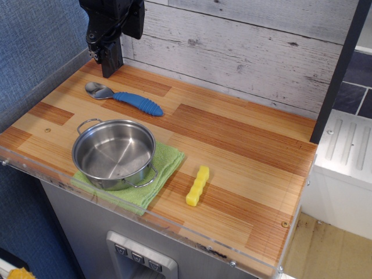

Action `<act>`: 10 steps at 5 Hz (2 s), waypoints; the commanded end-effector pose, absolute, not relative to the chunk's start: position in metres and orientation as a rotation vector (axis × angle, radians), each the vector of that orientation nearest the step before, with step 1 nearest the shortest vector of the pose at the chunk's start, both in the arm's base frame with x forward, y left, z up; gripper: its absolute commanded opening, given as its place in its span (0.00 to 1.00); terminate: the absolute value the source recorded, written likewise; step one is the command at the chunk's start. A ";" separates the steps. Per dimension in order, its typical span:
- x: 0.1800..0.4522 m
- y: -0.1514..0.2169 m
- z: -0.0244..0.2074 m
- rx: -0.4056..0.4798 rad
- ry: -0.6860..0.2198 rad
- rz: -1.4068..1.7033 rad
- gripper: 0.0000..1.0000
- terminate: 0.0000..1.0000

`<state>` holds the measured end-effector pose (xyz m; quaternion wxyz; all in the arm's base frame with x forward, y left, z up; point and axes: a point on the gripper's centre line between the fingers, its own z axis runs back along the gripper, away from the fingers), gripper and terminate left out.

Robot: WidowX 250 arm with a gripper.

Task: Move the pot nearby upper right corner of table.

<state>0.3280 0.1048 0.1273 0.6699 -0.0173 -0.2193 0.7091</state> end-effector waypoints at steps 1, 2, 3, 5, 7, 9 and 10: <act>0.328 0.105 0.127 -0.039 -0.494 1.598 1.00 0.00; 0.311 0.103 0.135 -0.018 -0.497 1.552 1.00 0.00; 0.291 0.102 0.137 0.020 -0.492 1.509 1.00 0.00; 0.251 0.106 0.131 0.029 -0.385 1.401 1.00 0.00; 0.227 0.120 0.101 -0.023 -0.254 1.207 1.00 0.00; 0.226 0.118 0.077 -0.046 -0.193 1.070 1.00 0.00; 0.224 0.119 0.071 -0.089 -0.185 1.024 1.00 0.00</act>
